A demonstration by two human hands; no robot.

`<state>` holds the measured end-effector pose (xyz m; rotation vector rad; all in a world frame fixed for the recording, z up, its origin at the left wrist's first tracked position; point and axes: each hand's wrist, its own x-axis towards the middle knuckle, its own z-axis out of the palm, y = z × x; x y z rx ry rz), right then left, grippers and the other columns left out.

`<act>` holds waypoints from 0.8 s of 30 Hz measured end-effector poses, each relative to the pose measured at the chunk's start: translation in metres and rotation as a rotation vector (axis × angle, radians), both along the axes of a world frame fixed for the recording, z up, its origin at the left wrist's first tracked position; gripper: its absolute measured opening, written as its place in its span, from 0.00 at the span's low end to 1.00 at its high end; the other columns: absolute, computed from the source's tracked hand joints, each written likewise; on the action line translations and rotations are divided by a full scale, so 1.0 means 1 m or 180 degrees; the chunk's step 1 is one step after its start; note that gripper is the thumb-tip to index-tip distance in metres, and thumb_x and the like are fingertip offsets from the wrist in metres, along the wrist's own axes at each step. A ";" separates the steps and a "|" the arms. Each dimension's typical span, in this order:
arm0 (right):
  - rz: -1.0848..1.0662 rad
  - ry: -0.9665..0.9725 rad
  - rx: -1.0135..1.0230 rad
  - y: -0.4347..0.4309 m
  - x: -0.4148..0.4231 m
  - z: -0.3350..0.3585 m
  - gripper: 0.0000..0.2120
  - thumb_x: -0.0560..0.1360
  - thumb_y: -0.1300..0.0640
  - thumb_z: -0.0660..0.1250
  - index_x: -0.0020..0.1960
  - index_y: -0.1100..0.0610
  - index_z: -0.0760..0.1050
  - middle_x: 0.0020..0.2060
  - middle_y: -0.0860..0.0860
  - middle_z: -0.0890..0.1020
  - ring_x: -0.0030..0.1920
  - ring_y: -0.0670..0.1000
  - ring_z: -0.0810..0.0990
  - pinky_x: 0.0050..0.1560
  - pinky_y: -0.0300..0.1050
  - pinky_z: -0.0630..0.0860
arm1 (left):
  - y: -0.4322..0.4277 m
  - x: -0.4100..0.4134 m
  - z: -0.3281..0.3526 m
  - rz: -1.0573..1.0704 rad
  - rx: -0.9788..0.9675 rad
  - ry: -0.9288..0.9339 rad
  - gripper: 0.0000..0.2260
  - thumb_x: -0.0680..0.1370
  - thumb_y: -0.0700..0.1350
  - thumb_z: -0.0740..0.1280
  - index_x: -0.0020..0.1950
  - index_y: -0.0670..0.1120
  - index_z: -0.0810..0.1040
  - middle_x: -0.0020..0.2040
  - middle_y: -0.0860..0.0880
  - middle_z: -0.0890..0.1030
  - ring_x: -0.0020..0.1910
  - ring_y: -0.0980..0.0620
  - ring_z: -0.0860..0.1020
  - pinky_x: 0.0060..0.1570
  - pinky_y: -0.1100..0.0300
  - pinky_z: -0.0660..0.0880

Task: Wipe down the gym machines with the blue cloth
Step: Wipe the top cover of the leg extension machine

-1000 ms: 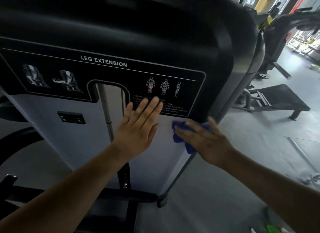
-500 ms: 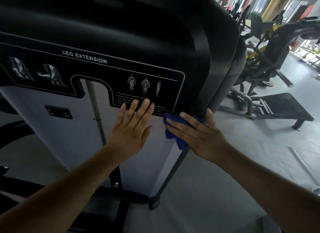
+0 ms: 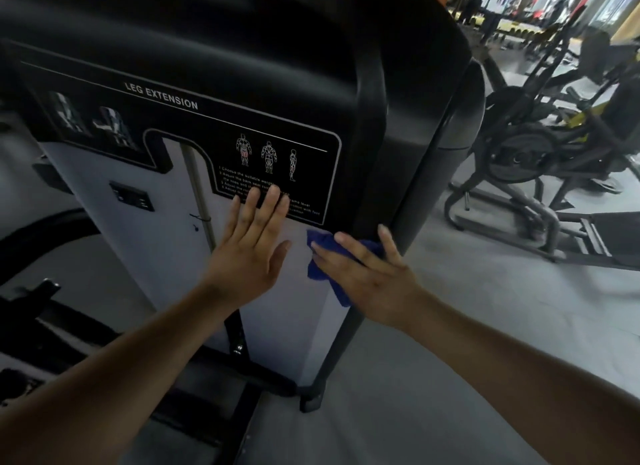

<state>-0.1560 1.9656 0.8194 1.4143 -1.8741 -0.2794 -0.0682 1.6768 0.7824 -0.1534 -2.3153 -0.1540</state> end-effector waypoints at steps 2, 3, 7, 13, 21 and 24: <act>0.0211 -0.0029 0.0313 0.001 0.001 -0.017 0.32 0.81 0.60 0.65 0.85 0.52 0.65 0.85 0.45 0.62 0.87 0.49 0.51 0.85 0.65 0.36 | -0.001 0.003 0.002 0.0063 -0.0015 -0.0041 0.37 0.88 0.51 0.64 0.90 0.44 0.46 0.90 0.43 0.46 0.89 0.37 0.47 0.86 0.33 0.50; 0.0241 0.0025 0.0404 -0.001 0.003 -0.020 0.31 0.83 0.60 0.62 0.85 0.53 0.63 0.86 0.47 0.60 0.87 0.49 0.51 0.85 0.65 0.36 | -0.002 0.005 0.004 0.0098 -0.0048 -0.0043 0.37 0.89 0.52 0.64 0.90 0.44 0.47 0.90 0.43 0.47 0.89 0.38 0.48 0.85 0.33 0.51; -0.0138 0.0157 0.0085 -0.016 0.014 -0.002 0.31 0.86 0.59 0.52 0.89 0.53 0.53 0.88 0.49 0.50 0.88 0.50 0.48 0.83 0.71 0.35 | -0.012 0.012 0.003 0.0221 -0.0227 -0.0032 0.33 0.90 0.52 0.62 0.90 0.45 0.50 0.90 0.44 0.51 0.89 0.39 0.52 0.85 0.34 0.53; -0.0026 0.0119 0.0375 -0.024 0.018 -0.028 0.34 0.83 0.60 0.59 0.88 0.58 0.57 0.88 0.49 0.54 0.87 0.51 0.50 0.84 0.62 0.32 | -0.023 0.018 -0.011 0.0297 -0.0166 -0.0183 0.35 0.89 0.52 0.61 0.90 0.47 0.46 0.90 0.46 0.47 0.89 0.41 0.50 0.86 0.36 0.49; -0.0404 0.0153 -0.0053 -0.070 0.031 -0.021 0.37 0.82 0.59 0.60 0.89 0.56 0.52 0.88 0.50 0.51 0.88 0.54 0.49 0.85 0.63 0.33 | -0.058 0.018 -0.027 0.0283 -0.0135 -0.0077 0.32 0.89 0.50 0.59 0.90 0.45 0.49 0.90 0.48 0.47 0.89 0.44 0.48 0.87 0.37 0.47; -0.0153 -0.0116 0.0051 -0.088 0.030 -0.039 0.31 0.84 0.62 0.61 0.87 0.58 0.60 0.87 0.49 0.59 0.87 0.55 0.55 0.85 0.60 0.34 | -0.067 0.015 -0.024 0.0173 -0.0221 -0.0004 0.31 0.90 0.48 0.60 0.90 0.46 0.50 0.90 0.49 0.49 0.89 0.46 0.50 0.87 0.38 0.46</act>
